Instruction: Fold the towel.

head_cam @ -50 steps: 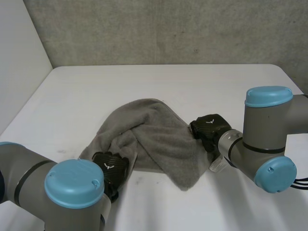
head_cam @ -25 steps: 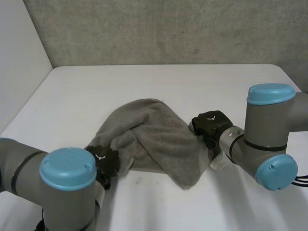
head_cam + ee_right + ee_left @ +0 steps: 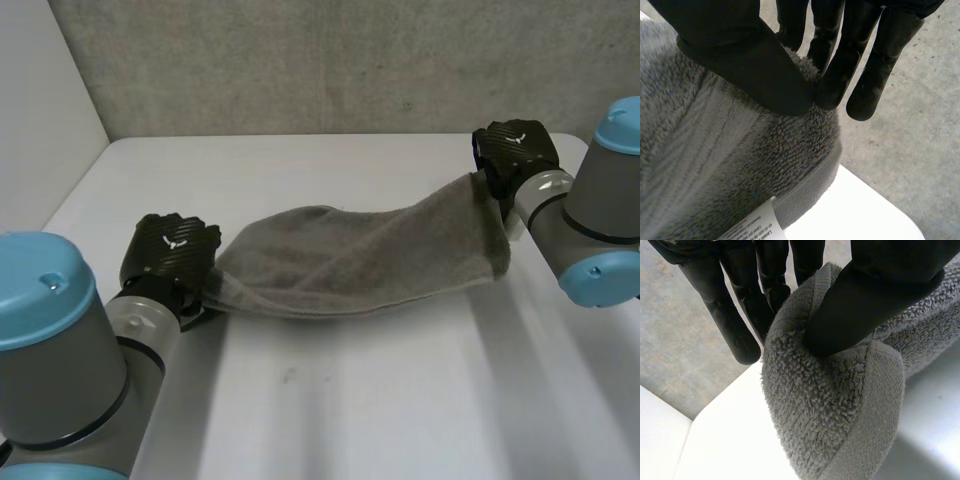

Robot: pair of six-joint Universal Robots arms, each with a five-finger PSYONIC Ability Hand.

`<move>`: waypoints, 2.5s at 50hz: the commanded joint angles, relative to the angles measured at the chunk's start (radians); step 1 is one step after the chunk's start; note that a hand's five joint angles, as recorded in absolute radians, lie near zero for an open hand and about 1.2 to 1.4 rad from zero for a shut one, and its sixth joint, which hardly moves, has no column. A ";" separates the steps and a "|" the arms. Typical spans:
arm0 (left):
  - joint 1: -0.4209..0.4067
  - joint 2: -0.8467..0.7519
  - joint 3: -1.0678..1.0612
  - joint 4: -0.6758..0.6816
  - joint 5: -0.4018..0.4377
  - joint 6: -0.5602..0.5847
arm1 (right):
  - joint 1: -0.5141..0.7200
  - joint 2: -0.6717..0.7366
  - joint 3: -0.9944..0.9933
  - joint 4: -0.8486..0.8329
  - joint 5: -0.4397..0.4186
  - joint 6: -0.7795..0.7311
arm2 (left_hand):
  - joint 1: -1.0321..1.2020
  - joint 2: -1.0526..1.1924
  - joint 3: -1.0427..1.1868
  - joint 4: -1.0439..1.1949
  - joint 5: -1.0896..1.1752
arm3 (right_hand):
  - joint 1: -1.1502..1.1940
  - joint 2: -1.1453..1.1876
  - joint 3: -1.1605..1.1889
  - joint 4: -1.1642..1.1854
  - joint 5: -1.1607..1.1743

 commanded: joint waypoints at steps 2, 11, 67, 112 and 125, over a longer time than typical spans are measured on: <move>0.003 -0.076 0.061 -0.001 0.003 -0.008 | 0.000 0.092 -0.102 0.108 -0.007 -0.095 | 0.217 0.181 0.183 0.179 0.191 | -1.011 -1.120 -1.168 -1.178 -1.052; 0.043 -0.101 0.106 -0.002 0.003 -0.006 | -0.031 -0.089 0.087 0.123 -0.018 -0.092 | 0.217 0.181 0.183 0.179 0.191 | -1.011 -1.120 -1.168 -1.178 -1.052; 0.097 -0.056 0.313 -0.136 0.004 -0.128 | -0.071 -0.117 0.233 -0.149 -0.063 0.084 | 0.217 0.181 0.183 0.179 0.191 | 0.210 0.102 0.054 0.044 0.169; 0.170 -0.547 1.256 -0.193 0.128 0.112 | 0.020 0.051 -0.491 0.081 -0.027 -0.468 | 0.217 0.181 0.183 0.179 0.191 | 0.210 0.102 0.054 0.044 0.169; 0.285 -0.468 1.209 -0.056 0.200 -0.123 | 0.014 -0.089 -0.249 -0.279 -0.099 -0.438 | 0.217 0.181 0.183 0.179 0.191 | 0.210 0.102 0.054 0.044 0.169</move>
